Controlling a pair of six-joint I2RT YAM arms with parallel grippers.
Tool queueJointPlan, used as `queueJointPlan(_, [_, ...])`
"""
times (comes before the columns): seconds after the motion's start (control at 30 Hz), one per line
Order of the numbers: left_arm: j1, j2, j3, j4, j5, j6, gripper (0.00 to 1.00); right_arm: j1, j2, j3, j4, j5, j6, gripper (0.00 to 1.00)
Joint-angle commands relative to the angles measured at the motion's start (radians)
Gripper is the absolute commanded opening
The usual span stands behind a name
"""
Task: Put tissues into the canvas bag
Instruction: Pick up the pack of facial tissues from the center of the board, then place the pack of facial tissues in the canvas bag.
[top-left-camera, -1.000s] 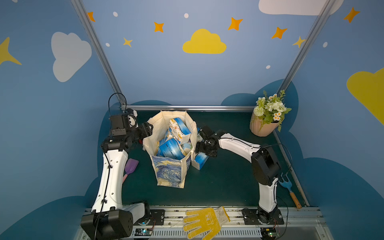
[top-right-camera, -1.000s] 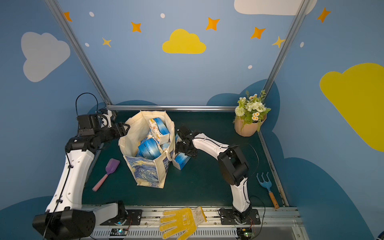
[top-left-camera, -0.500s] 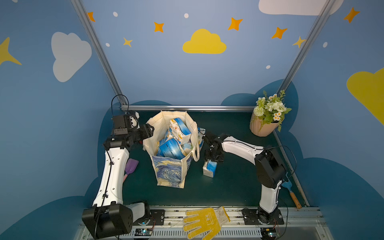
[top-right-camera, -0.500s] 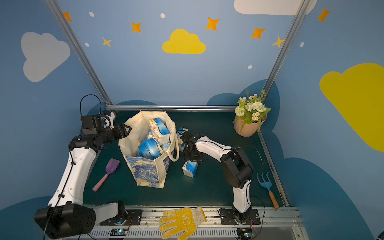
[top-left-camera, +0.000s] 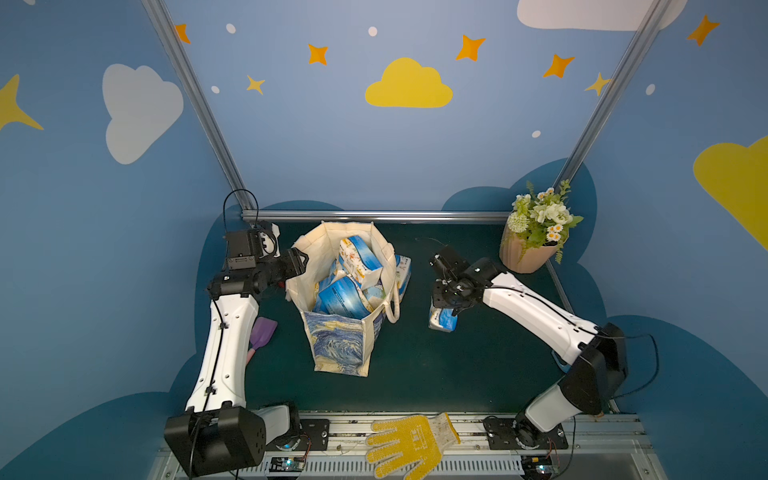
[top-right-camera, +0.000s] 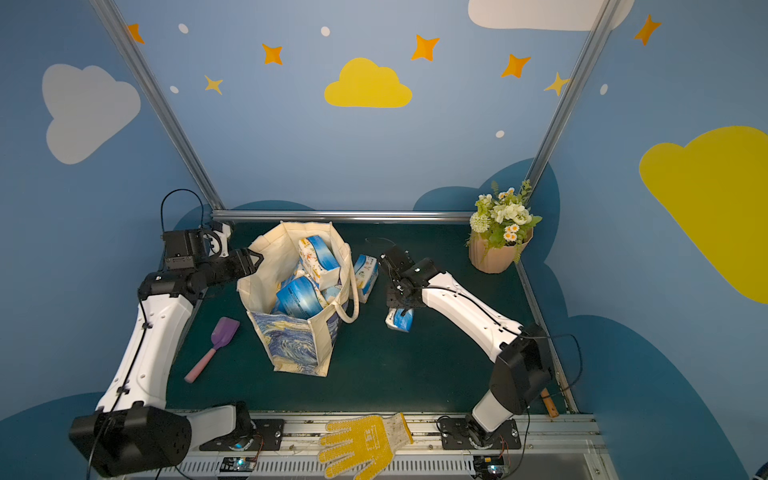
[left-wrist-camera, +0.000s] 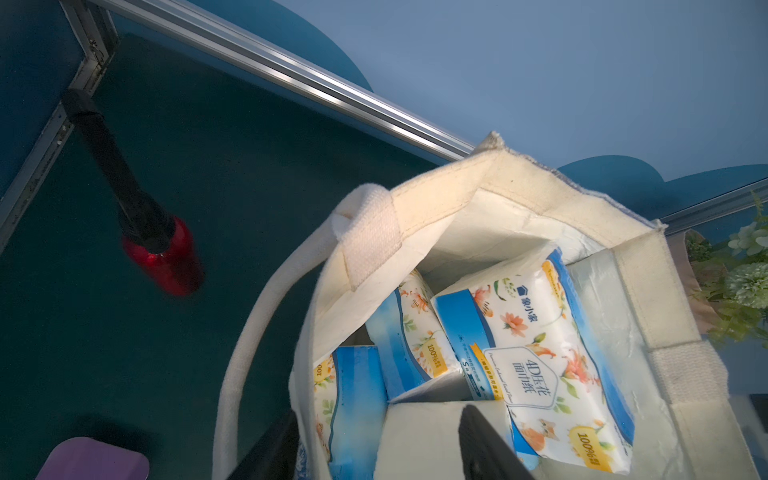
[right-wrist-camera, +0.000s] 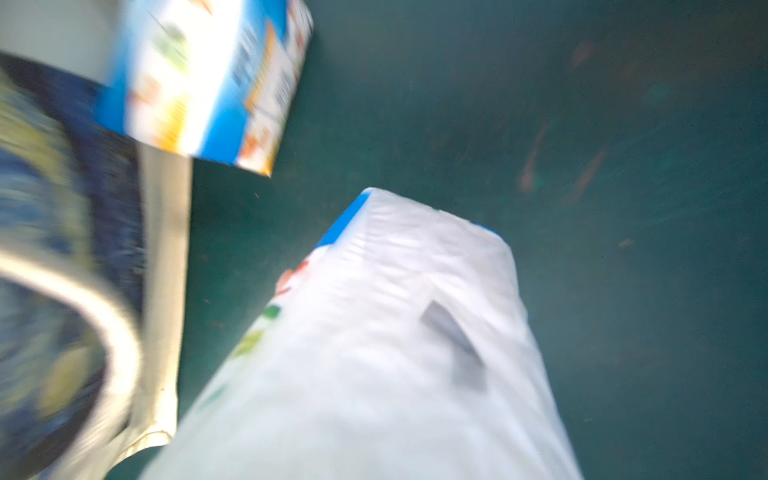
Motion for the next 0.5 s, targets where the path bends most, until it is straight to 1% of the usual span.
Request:
queueJointPlan(0.0, [0.003,0.018,0.026,-0.031,-0.009,0.001,0.31,-0.002,-0.077,0.136,0.035,0.069,-0.158,0.25])
queueJointPlan(0.1, [0.003,0.023,0.030,-0.034,-0.018,-0.009,0.43,0.008,-0.109,0.244,0.152,0.007,-0.272,0.26])
queueJointPlan(0.2, [0.003,0.007,0.018,-0.016,-0.042,-0.019,0.64,0.026,-0.103,0.373,0.243,-0.081,-0.364,0.27])
queueJointPlan(0.23, [0.003,0.001,0.014,-0.009,-0.055,-0.022,0.69,0.035,-0.086,0.427,0.255,-0.123,-0.393,0.28])
queueJointPlan(0.3, [0.003,-0.005,0.015,-0.007,-0.071,-0.025,0.74,0.054,-0.040,0.525,0.258,-0.213,-0.430,0.28])
queueJointPlan(0.37, [0.003,0.000,0.021,-0.013,-0.075,-0.024,0.73,0.070,0.012,0.594,0.267,-0.323,-0.448,0.29])
queueJointPlan(0.4, [0.003,0.000,0.022,-0.012,-0.077,-0.027,0.70,0.078,0.043,0.623,0.272,-0.395,-0.450,0.30])
queueJointPlan(0.43, [0.003,0.001,0.019,-0.008,-0.079,-0.035,0.55,0.086,0.078,0.655,0.269,-0.459,-0.453,0.31])
queueJointPlan(0.47, [0.003,0.003,0.018,-0.003,-0.081,-0.042,0.37,0.092,0.109,0.686,0.259,-0.495,-0.452,0.32])
